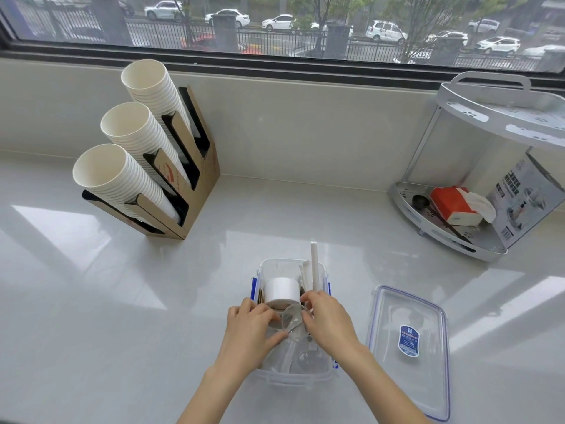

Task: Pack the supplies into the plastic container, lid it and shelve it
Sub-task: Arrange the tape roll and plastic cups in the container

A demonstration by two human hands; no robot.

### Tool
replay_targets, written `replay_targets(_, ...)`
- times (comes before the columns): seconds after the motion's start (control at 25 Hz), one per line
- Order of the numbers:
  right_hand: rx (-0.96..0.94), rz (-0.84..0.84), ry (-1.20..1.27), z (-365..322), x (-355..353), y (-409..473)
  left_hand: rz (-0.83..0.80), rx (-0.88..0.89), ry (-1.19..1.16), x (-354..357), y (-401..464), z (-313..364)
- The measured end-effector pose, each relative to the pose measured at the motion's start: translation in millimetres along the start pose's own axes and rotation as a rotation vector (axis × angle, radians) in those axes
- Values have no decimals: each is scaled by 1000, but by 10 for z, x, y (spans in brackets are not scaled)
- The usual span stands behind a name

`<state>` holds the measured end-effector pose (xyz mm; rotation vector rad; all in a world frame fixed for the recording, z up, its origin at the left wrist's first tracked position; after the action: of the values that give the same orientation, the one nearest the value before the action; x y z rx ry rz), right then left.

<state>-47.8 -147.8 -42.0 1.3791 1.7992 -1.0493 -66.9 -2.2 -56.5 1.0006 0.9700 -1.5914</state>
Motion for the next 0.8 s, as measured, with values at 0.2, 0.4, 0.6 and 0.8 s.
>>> replay_targets(0.2, 7, 21, -39, 15, 18, 41, -25, 34, 32, 47, -41, -39)
replay_targets(0.4, 47, 92, 119, 53, -94, 21, -91, 14, -10, 0, -66, 41)
replay_targets(0.6, 84, 135, 330, 125, -363, 1, 14, 31, -136, -88, -86, 79)
replay_targets(0.8, 72, 139, 690, 61, -605, -34, 92, 86, -383, -215, -122, 109)
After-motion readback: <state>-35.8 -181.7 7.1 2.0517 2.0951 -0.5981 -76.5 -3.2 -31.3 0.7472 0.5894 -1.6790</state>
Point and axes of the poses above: each hand's wrist, its own y-axis towards the middle knuckle, its own x-axis out of the palm, z = x × y, the point moved 1 cm from there along y, towards the middle knuckle, and after that the axes turned 3 degrees about -z, right-handed, at the moved point
